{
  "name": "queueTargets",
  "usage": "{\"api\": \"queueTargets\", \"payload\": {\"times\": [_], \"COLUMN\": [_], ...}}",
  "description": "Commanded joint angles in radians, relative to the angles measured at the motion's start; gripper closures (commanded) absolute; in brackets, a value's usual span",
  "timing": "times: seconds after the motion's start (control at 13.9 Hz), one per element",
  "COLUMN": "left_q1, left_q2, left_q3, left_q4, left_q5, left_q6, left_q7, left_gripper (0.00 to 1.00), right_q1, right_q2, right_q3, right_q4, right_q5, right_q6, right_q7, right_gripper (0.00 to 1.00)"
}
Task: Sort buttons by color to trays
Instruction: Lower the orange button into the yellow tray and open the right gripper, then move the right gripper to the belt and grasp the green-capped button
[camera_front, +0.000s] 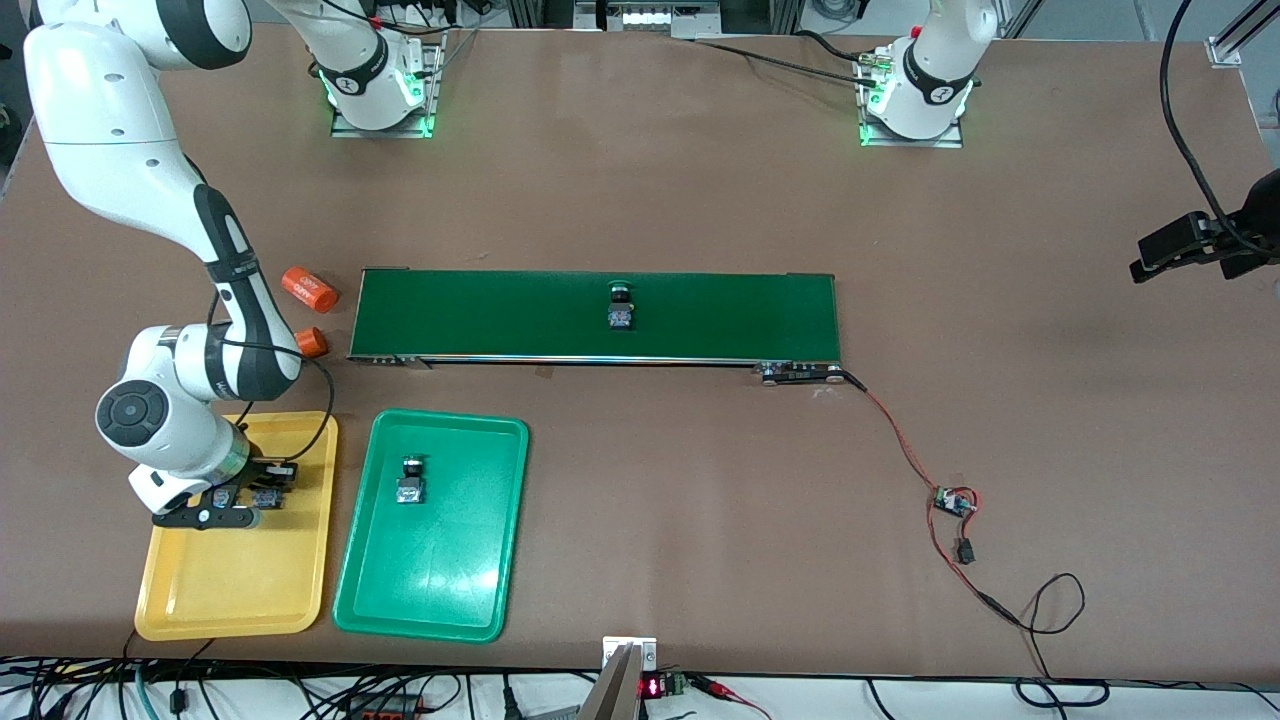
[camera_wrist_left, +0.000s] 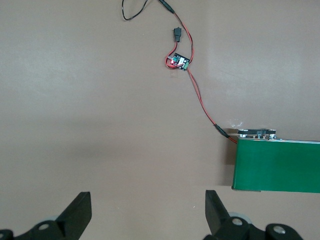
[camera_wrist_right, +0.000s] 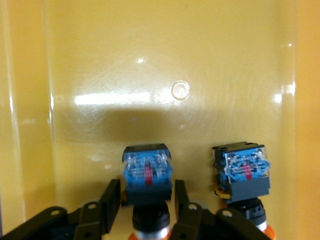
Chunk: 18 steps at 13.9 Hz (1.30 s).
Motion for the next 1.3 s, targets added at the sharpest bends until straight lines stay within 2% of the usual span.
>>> {"api": "queueTargets", "payload": {"times": [0.0,0.29,0.43,0.65,0.87,1.01,1.23], "left_q1": [0.004,0.000,-0.002,0.000,0.003,0.001,-0.002], "left_q2": [-0.008,-0.008,-0.008,-0.006,-0.005,-0.008,-0.010], "left_q3": [-0.003,-0.003,-0.005,-0.005,-0.005,-0.006,-0.008], "left_q4": [0.004,0.004,0.004,0.002,0.001,-0.004,-0.004], "left_q5": [-0.015,-0.015,-0.013,-0.013,-0.009,-0.010,-0.007], "left_q6": [-0.007,-0.007,-0.005,0.004,0.006,0.003,0.001], "left_q7": [0.017,0.017,0.017,0.017,0.019,0.019,0.019], "left_gripper": [0.00,0.00,0.00,0.00,0.00,0.00,0.00], "right_q1": [-0.004,-0.002,0.002,0.008,0.017,0.040,0.048], "right_q2": [0.019,0.005,-0.021,-0.096,-0.200,-0.260,-0.323], "right_q3": [0.001,0.002,0.009,0.018,0.061,0.067,0.131], "right_q4": [0.006,-0.002,-0.003,-0.002,-0.002,-0.002,-0.003], "right_q5": [-0.004,-0.001,0.002,0.005,0.103,0.121,0.149], "right_q6": [0.022,0.033,-0.012,-0.153,-0.344,-0.475,-0.594], "right_q7": [0.004,-0.002,-0.004,0.001,0.005,0.075,0.180], "right_gripper": [0.00,0.00,0.00,0.00,0.00,0.00,0.00]}}
